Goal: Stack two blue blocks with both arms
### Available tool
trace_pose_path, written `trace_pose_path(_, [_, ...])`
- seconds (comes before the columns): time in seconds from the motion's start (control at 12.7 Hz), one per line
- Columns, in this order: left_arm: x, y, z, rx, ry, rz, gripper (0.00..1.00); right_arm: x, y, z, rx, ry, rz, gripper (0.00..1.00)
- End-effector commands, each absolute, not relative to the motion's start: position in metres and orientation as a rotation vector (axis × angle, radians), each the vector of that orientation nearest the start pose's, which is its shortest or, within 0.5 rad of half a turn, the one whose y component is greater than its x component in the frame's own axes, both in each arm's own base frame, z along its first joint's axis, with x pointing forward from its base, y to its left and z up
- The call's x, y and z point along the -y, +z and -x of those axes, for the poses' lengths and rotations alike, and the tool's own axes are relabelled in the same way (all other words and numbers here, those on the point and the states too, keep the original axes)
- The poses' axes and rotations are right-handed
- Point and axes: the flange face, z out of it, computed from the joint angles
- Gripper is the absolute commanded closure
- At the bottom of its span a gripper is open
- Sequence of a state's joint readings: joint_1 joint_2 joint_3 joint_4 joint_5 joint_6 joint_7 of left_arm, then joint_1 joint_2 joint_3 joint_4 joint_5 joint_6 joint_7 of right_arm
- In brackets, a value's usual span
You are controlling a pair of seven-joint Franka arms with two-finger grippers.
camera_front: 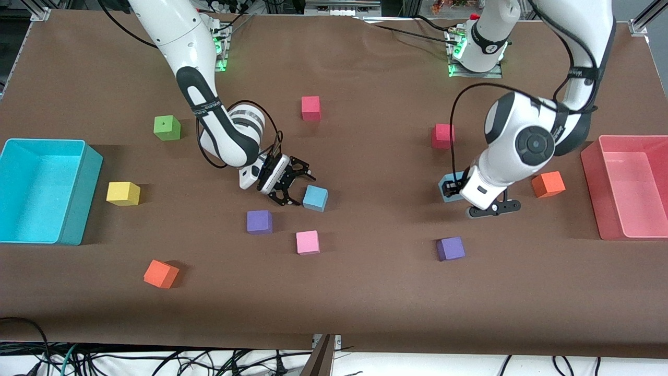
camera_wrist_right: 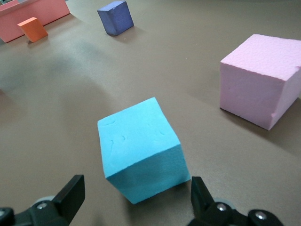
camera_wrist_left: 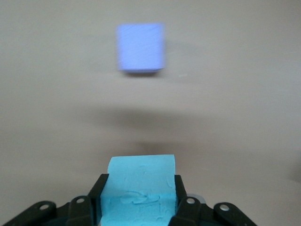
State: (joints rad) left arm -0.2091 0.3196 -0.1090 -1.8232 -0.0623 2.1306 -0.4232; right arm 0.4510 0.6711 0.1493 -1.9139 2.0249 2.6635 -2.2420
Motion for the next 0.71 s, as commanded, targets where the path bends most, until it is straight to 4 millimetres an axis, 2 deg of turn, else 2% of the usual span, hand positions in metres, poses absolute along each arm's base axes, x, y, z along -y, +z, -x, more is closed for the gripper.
trace_pose_path(0.0, [0.278,0.413,-0.596,0.038,-0.044,3.273,1.00,-0.318,0.127,-0.509,1.006,-0.880,2.130,0.00])
trace_pose_path(0.08, [0.315,0.422,-0.586,-0.018,-0.058,3.289,1.00,-0.317,0.127,-0.509,1.008,-0.878,2.131,0.00])
trace_pose_path(0.16, [0.347,0.421,-0.580,-0.036,-0.063,3.293,1.00,-0.317,0.128,-0.508,1.009,-0.878,2.131,0.00])
trace_pose_path(0.24, [0.378,0.420,-0.580,-0.071,-0.074,3.304,1.00,-0.317,0.129,-0.508,1.011,-0.878,2.130,0.00])
trace_pose_path(0.31, [0.407,0.409,-0.583,-0.091,-0.057,3.297,1.00,-0.317,0.130,-0.507,1.012,-0.878,2.129,0.00])
trace_pose_path(0.47, [0.440,0.381,-0.590,-0.105,-0.054,3.273,1.00,-0.316,0.129,-0.506,1.012,-0.876,2.131,0.00])
trace_pose_path(0.63, [0.454,0.365,-0.596,-0.122,-0.053,3.272,1.00,-0.316,0.130,-0.506,1.014,-0.876,2.129,0.00])
